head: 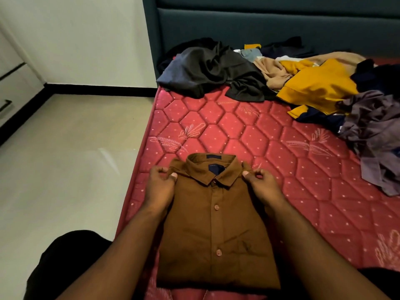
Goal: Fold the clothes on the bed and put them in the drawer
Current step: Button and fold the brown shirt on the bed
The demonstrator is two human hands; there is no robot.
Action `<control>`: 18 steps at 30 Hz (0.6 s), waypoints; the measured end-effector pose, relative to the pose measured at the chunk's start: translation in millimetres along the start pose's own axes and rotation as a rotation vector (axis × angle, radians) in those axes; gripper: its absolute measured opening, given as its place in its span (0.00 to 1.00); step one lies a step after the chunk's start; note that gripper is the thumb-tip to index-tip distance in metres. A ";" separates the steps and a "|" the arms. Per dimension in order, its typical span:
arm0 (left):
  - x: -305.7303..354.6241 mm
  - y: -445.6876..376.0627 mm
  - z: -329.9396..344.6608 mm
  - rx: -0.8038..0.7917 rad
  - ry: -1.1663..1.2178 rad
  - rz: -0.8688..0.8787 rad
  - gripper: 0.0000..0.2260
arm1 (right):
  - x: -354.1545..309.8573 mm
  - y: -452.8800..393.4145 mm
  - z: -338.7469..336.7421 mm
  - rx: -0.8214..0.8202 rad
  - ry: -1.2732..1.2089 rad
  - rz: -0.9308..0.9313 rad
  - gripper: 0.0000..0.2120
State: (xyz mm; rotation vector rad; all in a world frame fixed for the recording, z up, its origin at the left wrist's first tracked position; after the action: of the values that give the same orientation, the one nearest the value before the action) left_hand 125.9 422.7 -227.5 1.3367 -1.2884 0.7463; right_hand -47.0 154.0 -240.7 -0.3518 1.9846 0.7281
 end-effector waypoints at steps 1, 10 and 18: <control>6.7 2.1 0.2 0.018 -0.037 0.062 0.08 | -2.7 0.4 -0.8 0.007 0.023 -0.018 0.05; -12.0 17.1 -10.6 0.089 -0.458 0.013 0.36 | 6.2 26.0 -13.8 0.121 0.449 -0.072 0.28; 1.4 11.3 10.1 -0.254 0.328 -0.125 0.09 | -25.0 36.2 12.5 -0.114 -0.097 -0.097 0.10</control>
State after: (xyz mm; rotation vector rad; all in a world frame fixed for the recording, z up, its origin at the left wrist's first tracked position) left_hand 113.2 414.7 -225.4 1.0302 -0.9919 0.6587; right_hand -44.6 188.8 -211.1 -0.4689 1.8261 0.7832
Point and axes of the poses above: each hand's wrist, its own y-axis away from the middle knuckle, its own z-axis out of the palm, x = y × z, the point moved 9 cm from there along -y, towards the middle knuckle, and after that the axes turned 3 degrees about y, right-handed, at the moved point
